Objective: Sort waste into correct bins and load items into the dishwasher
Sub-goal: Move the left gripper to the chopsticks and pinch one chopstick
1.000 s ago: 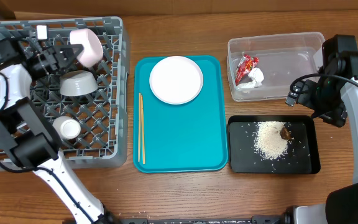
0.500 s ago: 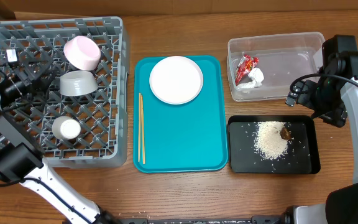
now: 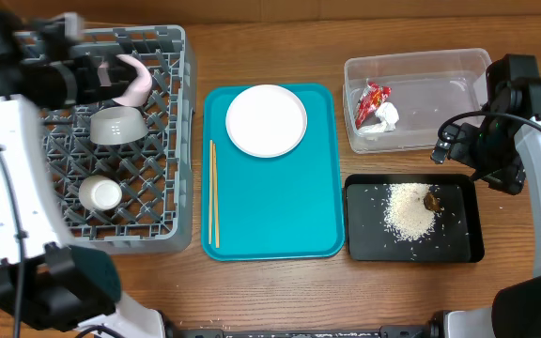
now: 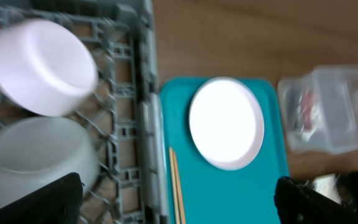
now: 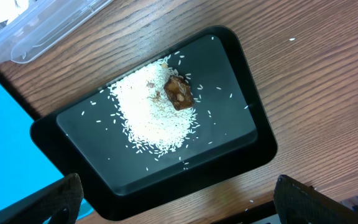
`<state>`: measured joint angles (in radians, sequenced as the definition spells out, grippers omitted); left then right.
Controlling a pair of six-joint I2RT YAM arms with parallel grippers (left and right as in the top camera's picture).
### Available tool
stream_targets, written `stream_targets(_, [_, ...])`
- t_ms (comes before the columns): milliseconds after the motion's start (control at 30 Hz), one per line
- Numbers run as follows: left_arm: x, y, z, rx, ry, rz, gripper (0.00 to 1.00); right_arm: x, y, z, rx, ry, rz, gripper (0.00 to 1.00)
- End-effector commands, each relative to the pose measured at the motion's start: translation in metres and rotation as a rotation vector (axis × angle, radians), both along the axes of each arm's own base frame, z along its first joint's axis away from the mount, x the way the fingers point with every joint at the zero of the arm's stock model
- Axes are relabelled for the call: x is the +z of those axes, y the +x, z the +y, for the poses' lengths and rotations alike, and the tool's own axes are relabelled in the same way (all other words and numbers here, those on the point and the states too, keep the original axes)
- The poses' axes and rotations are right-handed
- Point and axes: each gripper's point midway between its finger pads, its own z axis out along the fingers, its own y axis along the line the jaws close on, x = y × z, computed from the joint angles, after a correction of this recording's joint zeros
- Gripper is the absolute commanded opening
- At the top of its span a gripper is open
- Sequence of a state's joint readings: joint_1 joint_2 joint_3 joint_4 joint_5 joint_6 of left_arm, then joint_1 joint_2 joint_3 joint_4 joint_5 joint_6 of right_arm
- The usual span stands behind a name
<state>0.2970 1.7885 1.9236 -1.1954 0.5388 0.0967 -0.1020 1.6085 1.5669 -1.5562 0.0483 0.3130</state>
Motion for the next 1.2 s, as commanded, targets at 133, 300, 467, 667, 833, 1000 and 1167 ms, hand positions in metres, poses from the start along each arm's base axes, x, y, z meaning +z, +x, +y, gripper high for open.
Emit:
stream_targets(133, [-0.038,-0.030,-0.064,0.128,0.302,0.272,1.00,0.006,0.000,0.001,0.005,0.003,-0.026,1.00])
stream_targets(300, [-0.067,-0.077,-0.105,0.226,0.281,0.514,1.00,0.006,0.000,0.001,0.005,0.003,-0.026,1.00])
stream_targets(467, [-0.098,-0.116,-0.127,0.261,0.293,0.669,1.00,0.006,0.000,0.001,0.005,0.003,-0.025,1.00])
stream_targets(667, [-0.112,-0.151,-0.143,0.271,0.287,0.614,1.00,0.006,0.000,0.001,0.005,0.003,-0.025,1.00])
stream_targets(833, [-0.116,-0.169,-0.143,0.296,0.186,0.448,1.00,0.006,0.001,0.002,0.005,0.010,-0.027,1.00])
stream_targets(1000, [-0.144,-0.158,-0.143,0.292,0.133,0.292,1.00,0.006,0.002,0.004,0.006,0.018,-0.032,1.00])
stream_targets(1167, [-0.177,-0.149,-0.142,0.231,0.201,0.271,1.00,0.006,0.002,0.004,0.006,0.021,-0.031,1.00])
